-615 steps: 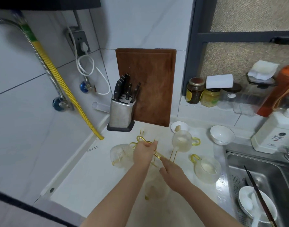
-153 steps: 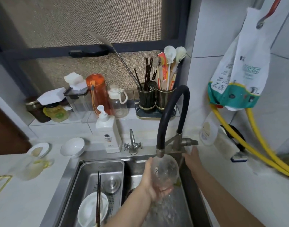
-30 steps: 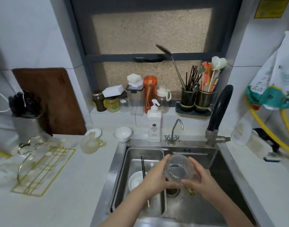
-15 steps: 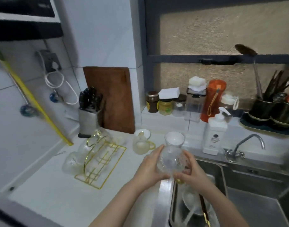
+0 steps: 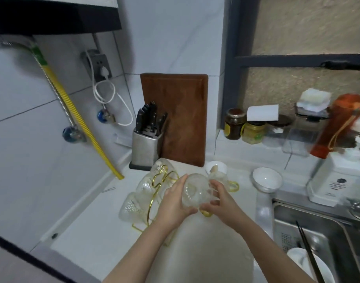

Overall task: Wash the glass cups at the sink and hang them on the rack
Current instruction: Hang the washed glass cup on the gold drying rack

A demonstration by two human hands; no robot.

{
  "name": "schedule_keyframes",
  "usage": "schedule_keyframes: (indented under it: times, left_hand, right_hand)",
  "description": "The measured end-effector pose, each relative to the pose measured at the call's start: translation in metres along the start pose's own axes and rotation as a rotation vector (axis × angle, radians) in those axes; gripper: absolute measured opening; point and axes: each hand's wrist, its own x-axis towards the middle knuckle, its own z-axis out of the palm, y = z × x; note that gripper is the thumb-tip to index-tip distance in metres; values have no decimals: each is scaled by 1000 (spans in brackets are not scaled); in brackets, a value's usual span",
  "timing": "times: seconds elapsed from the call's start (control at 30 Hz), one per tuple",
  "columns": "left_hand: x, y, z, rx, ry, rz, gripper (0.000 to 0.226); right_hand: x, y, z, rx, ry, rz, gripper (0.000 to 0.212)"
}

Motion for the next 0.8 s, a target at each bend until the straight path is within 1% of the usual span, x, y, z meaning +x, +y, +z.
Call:
schedule_keyframes:
  times: [0.13, 0.23, 0.27, 0.3, 0.37, 0.4, 0.47, 0.5, 0.53, 0.63, 0.67, 0.8]
  left_hand:
    - [8, -20, 2, 13, -10, -57, 105]
    - [16, -28, 5, 44, -25, -75, 106]
    - [18, -30, 6, 54, -31, -77, 105]
    - [19, -32, 7, 59, -39, -82, 103]
    - [19, -37, 12, 69, -64, -92, 102]
    - [20, -40, 14, 82, -79, -98, 102]
    - [22, -44, 20, 111, -104, -120, 103]
    - [23, -45, 22, 120, -114, -132, 104]
    - [24, -46, 24, 126, -123, -142, 104]
    - [24, -48, 27, 129, -127, -151, 104]
    - [25, -49, 28, 126, -129, -151, 104]
    - [28, -50, 30, 157, -153, -122, 103]
  right_hand:
    - [22, 0, 15, -75, -33, 40, 79]
    - [33, 1, 19, -120, -53, 36, 55]
    - [37, 3, 21, -139, -50, 37, 52]
    - [39, 4, 23, -166, -65, 54, 55]
    - [45, 12, 26, -165, -82, 71, 71]
    - [48, 17, 27, -151, -89, 84, 71]
    - [50, 22, 29, -140, -115, 105, 62]
    - [51, 22, 31, -146, -126, 107, 62]
    - [53, 25, 31, -137, -136, 118, 65]
    - [60, 35, 32, -174, -144, 155, 84]
    - [60, 36, 32, -167, -154, 166, 86]
    - [62, 42, 30, -155, -157, 185, 83]
